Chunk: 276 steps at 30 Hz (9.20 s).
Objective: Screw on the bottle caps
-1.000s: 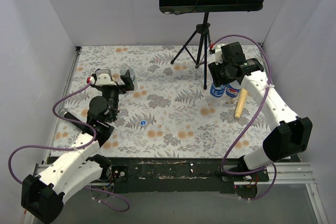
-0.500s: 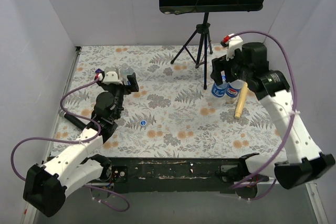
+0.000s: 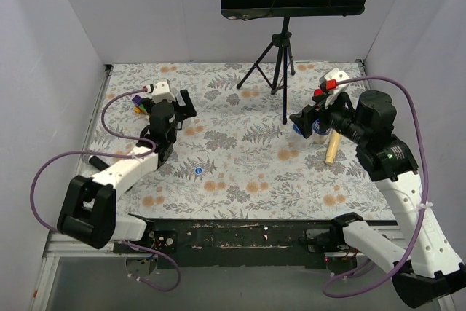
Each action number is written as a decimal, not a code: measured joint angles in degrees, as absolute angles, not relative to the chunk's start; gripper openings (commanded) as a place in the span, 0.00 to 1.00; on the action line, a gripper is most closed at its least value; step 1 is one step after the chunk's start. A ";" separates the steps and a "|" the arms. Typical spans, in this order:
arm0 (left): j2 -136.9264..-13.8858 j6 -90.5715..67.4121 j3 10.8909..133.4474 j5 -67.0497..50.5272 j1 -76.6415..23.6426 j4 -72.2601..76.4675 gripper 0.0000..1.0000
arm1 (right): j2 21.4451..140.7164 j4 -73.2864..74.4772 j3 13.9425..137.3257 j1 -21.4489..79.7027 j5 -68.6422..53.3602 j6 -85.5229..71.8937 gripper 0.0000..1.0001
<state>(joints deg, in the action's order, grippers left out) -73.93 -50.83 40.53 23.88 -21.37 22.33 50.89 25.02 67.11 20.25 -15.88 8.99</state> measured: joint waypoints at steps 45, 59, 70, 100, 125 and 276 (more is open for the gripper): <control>-72.64 -33.74 49.56 -22.96 -21.63 10.02 0.50 | 46.72 20.49 60.34 20.25 -33.80 14.00 0.89; -68.05 -25.26 49.12 -50.30 -34.00 -4.54 0.49 | 61.12 21.23 66.70 31.29 -42.61 15.94 0.83; -68.18 -25.34 48.82 -53.08 -35.66 -4.71 0.48 | 68.99 17.85 66.98 41.08 -40.01 15.16 0.77; -56.07 -35.05 32.91 -46.15 -36.14 20.05 0.98 | 64.01 1.63 62.24 43.86 -38.63 4.16 0.01; -57.30 -45.17 26.63 -41.17 -36.14 42.89 0.79 | 58.83 -17.39 54.46 43.86 -34.70 -10.63 0.01; -51.88 -34.72 35.75 8.91 -21.93 14.09 0.52 | 106.56 47.09 73.76 53.69 5.15 -7.07 0.45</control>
<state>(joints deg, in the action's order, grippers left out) -51.88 -34.72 35.75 8.91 -21.93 14.09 106.56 47.09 73.76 53.69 5.15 -7.07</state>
